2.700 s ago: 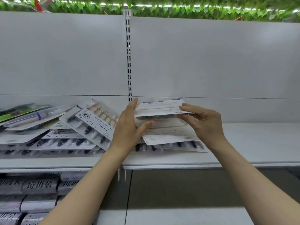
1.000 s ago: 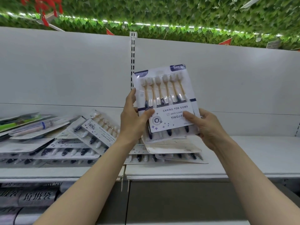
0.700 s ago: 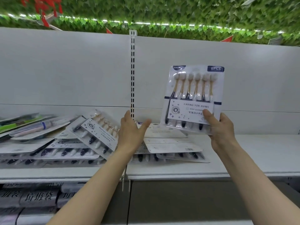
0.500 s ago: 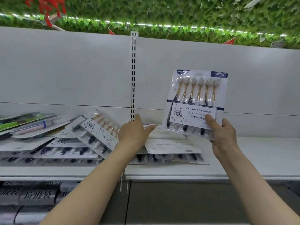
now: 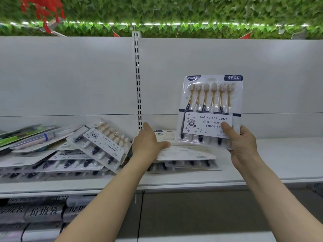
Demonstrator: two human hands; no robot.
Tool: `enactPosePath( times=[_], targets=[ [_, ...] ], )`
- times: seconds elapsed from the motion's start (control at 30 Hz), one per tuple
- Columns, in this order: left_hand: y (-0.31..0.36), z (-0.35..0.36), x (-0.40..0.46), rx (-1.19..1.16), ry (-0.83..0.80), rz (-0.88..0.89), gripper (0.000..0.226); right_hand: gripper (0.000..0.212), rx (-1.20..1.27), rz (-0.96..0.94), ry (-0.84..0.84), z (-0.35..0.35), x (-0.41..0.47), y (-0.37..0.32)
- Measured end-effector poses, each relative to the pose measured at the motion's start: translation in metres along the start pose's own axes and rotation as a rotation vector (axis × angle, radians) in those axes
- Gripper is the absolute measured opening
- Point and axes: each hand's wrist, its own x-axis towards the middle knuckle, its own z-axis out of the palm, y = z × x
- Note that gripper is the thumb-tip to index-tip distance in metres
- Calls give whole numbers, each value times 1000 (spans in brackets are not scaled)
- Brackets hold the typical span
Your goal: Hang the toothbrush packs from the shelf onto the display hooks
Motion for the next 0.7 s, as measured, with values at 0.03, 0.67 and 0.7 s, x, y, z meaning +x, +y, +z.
enactPosePath(
  times=[0.03,0.67,0.7],
  targets=[
    [-2,2,0,12,-5,-11,89,32,0,1,3,-2,-1,0],
    [18,-3,-9,-671,-170,-118,27,37,37,32,41,-44,-9,-23],
    [18,-4,-10,-705,-177,-127,32,30,45,35,36,-47,-10,-23]
  ],
)
